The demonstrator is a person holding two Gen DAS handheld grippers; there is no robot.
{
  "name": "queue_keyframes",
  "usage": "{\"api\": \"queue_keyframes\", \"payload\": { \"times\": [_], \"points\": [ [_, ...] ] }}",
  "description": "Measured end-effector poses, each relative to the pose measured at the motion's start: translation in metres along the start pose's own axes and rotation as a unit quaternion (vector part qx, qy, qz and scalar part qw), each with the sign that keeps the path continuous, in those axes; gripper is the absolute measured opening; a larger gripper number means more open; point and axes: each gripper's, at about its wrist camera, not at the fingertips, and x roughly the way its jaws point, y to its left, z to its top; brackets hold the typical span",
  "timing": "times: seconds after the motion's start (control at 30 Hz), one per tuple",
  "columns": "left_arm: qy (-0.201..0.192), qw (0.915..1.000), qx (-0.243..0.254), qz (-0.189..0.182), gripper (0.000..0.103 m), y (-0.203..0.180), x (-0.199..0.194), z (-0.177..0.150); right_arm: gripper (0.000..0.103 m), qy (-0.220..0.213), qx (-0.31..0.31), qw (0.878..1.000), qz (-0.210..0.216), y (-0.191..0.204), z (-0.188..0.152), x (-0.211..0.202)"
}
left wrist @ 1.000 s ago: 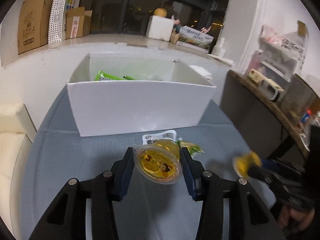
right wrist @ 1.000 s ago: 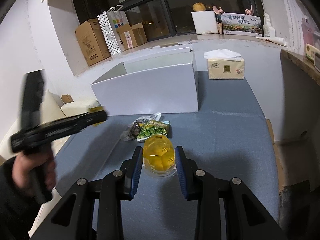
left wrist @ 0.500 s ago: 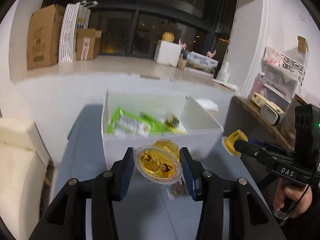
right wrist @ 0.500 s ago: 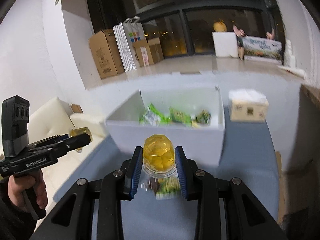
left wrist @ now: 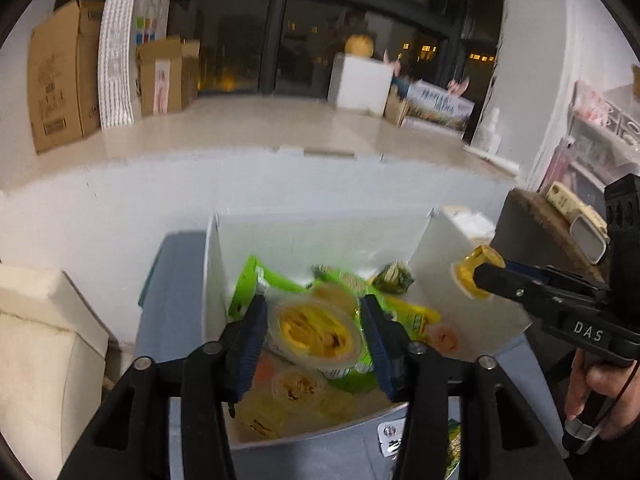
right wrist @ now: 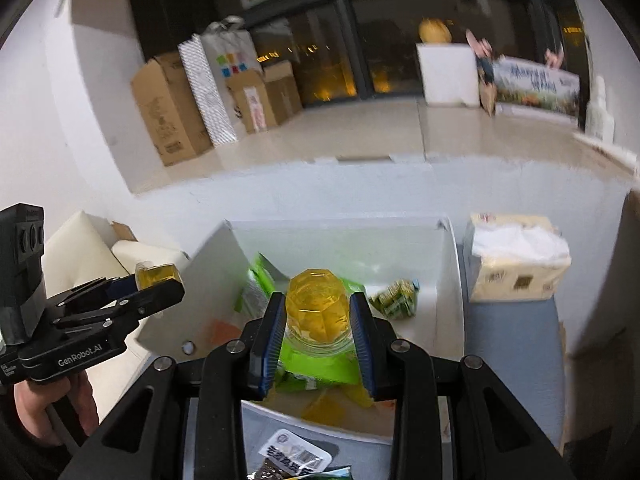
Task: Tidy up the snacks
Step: 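Carry both jelly cups over the white box, then open both grippers to drop the jelly cups into the box, then grasp the green garlic-flavour pea packet with the right gripper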
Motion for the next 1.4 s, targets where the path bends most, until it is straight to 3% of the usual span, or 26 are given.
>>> {"api": "queue_keyframes", "payload": {
  "times": [0.03,0.07,0.1,0.37,0.53,0.63,0.9,1.1,1.23,1.4],
  "points": [
    [0.003,0.9999,0.001,0.011,0.089,0.001,0.004,-0.002,0.057,0.000,0.004,1.000,-0.003,-0.002,-0.001,0.001],
    [0.002,0.9998,0.000,0.018,0.103,0.001,0.005,-0.005,0.086,-0.002,0.011,1.000,-0.001,-0.006,-0.003,0.001],
    [-0.002,0.9999,0.000,0.014,0.103,0.002,0.005,-0.008,0.096,-0.005,0.017,1.000,0.002,-0.008,-0.005,-0.002],
    [0.004,0.9999,-0.014,0.008,0.103,0.005,-0.002,-0.020,0.103,-0.032,0.000,0.999,0.001,0.002,-0.006,-0.037],
    [-0.012,0.9999,-0.007,0.008,0.103,-0.004,-0.027,-0.024,0.103,-0.031,-0.012,0.999,-0.007,0.012,-0.013,-0.054],
    [-0.022,0.9997,-0.004,0.006,0.103,-0.012,-0.049,-0.036,0.103,-0.029,-0.008,0.999,0.015,0.017,-0.029,-0.069],
    [-0.036,0.9993,0.008,0.003,0.103,-0.043,-0.107,-0.104,0.103,-0.021,-0.008,0.999,0.036,0.023,-0.111,-0.111],
    [-0.009,0.9998,-0.009,-0.012,0.103,-0.052,-0.122,-0.166,0.103,0.005,0.004,1.000,0.028,0.023,-0.181,-0.111],
    [0.003,0.9996,-0.024,-0.014,0.103,-0.049,-0.128,-0.189,0.103,0.017,0.012,1.000,0.021,0.024,-0.199,-0.102],
    [0.002,0.9995,-0.032,-0.008,0.103,-0.044,-0.138,-0.202,0.103,0.020,0.016,1.000,0.017,0.024,-0.189,-0.085]
  ]
}}
